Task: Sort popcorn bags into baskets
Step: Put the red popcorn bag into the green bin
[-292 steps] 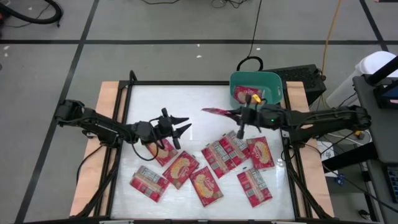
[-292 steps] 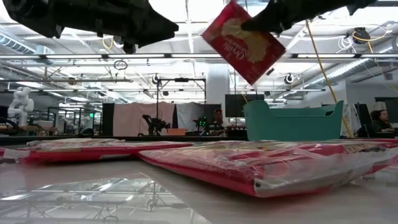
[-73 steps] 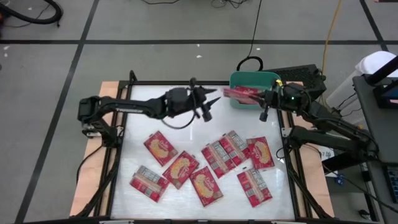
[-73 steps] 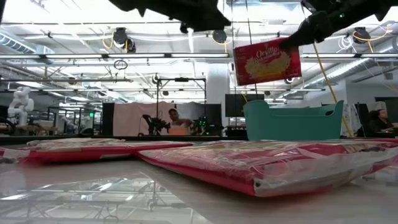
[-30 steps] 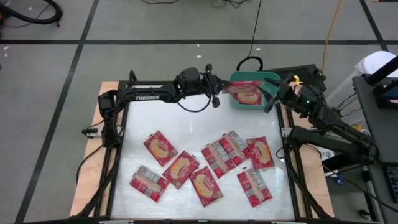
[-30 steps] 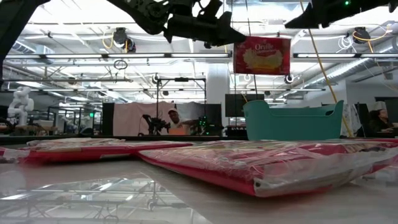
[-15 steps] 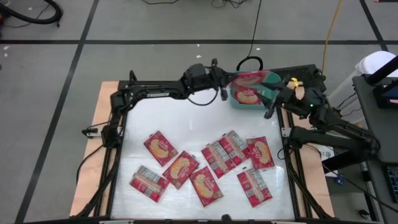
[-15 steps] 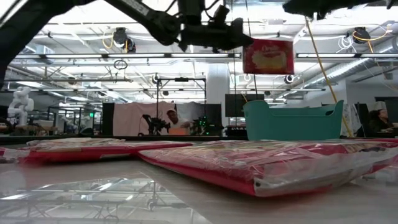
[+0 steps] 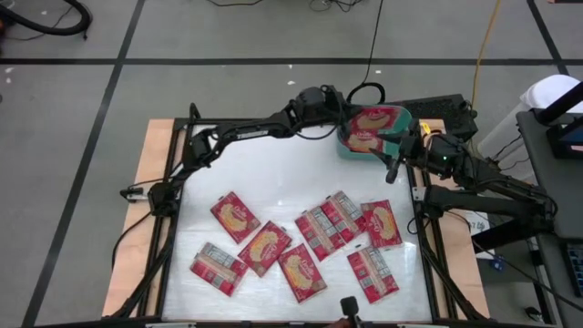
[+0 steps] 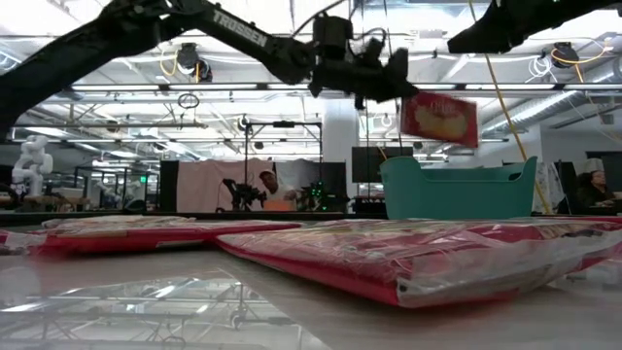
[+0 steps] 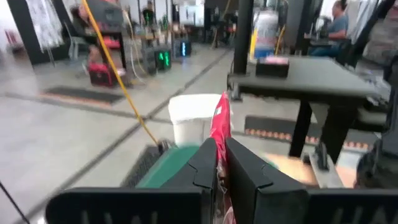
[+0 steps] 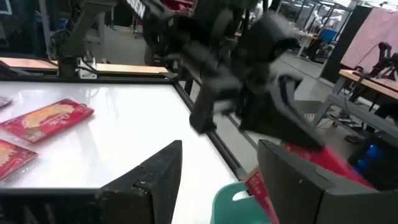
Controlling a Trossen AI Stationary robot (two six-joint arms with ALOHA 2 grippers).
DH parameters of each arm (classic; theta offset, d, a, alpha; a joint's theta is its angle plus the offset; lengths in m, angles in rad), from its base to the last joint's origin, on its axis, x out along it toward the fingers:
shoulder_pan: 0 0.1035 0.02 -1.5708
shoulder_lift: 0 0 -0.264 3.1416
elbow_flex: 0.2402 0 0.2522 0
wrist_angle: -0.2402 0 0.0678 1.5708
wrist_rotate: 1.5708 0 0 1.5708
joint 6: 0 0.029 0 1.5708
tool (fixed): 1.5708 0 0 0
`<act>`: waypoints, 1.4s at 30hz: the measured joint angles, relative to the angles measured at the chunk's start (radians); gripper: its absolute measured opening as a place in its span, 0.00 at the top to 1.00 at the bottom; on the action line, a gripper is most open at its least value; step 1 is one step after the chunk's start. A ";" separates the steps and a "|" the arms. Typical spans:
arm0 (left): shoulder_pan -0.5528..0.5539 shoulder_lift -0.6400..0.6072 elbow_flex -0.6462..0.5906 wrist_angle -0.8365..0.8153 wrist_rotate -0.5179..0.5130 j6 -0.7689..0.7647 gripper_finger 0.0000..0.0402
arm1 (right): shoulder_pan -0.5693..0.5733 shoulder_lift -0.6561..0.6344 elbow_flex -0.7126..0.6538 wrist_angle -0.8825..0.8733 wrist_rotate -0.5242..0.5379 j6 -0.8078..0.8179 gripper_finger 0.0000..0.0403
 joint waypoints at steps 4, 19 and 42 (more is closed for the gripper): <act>0.001 0.026 0.000 0.007 0.000 -0.042 0.93 | 0.000 0.000 0.000 0.001 0.000 0.000 0.50; -0.025 0.074 -0.003 0.035 -0.130 -0.098 0.93 | 0.000 -0.001 0.000 0.001 -0.002 -0.011 0.50; -0.040 0.130 -0.003 0.112 -0.219 -0.221 0.92 | 0.000 -0.001 -0.001 0.046 -0.002 -0.044 0.50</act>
